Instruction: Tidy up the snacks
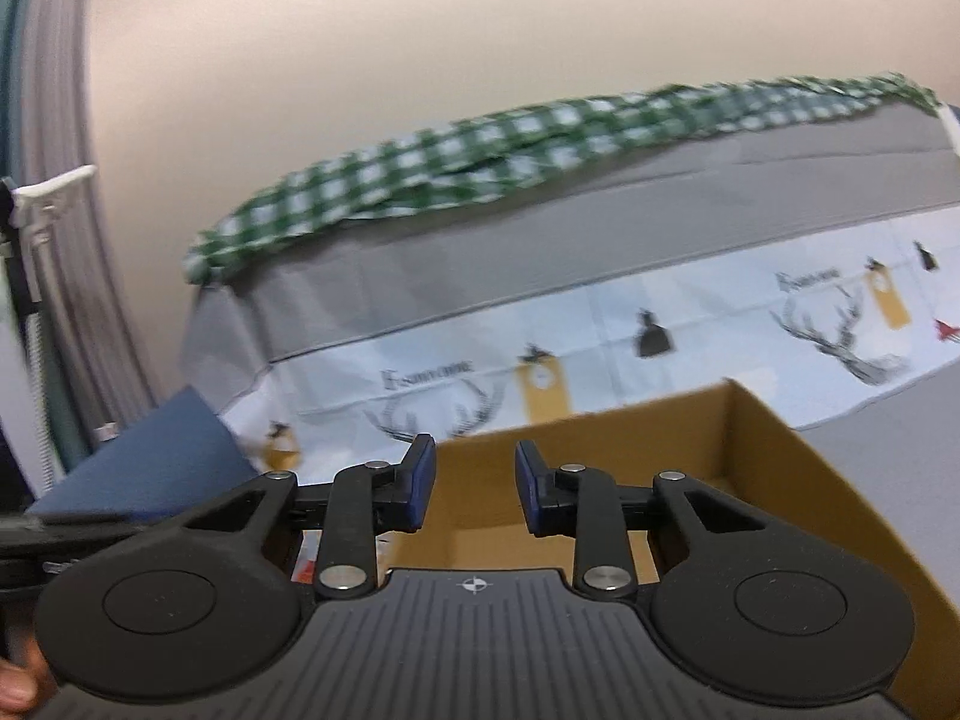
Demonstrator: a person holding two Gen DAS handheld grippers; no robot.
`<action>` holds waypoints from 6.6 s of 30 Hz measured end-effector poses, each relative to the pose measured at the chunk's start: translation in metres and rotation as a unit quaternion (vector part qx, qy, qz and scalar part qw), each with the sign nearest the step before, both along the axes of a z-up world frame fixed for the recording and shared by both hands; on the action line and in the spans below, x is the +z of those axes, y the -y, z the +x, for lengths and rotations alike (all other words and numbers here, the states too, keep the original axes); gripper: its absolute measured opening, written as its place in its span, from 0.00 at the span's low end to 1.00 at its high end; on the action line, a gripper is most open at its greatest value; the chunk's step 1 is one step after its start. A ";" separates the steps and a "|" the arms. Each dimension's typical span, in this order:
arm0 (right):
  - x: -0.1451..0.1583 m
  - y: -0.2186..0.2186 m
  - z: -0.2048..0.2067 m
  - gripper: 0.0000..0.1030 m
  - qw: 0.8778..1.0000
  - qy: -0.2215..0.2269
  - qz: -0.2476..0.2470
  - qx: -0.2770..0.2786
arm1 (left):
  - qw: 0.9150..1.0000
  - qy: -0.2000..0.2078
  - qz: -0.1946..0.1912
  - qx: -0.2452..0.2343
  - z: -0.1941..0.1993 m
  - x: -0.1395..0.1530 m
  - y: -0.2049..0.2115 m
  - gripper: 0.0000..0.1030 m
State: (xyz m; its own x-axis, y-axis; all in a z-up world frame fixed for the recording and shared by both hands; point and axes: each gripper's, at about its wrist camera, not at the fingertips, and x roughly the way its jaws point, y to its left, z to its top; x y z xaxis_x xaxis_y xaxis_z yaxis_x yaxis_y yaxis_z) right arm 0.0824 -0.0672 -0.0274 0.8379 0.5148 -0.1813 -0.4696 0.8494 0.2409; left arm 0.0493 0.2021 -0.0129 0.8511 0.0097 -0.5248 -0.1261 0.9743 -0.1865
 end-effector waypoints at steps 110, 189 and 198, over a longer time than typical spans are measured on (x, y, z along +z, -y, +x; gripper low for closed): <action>-0.122 -0.167 -0.043 0.29 0.941 -0.182 -0.237 0.158 | 0.907 -0.231 -0.103 0.336 0.060 -0.087 -0.138 0.53; -0.126 -0.166 -0.049 0.33 0.941 -0.183 -0.236 0.160 | 0.963 -0.225 -0.022 0.149 0.014 -0.052 -0.094 0.57; -0.127 -0.168 -0.046 0.43 0.941 -0.185 -0.237 0.157 | 0.956 -0.276 -0.003 0.096 0.031 -0.075 -0.077 0.83</action>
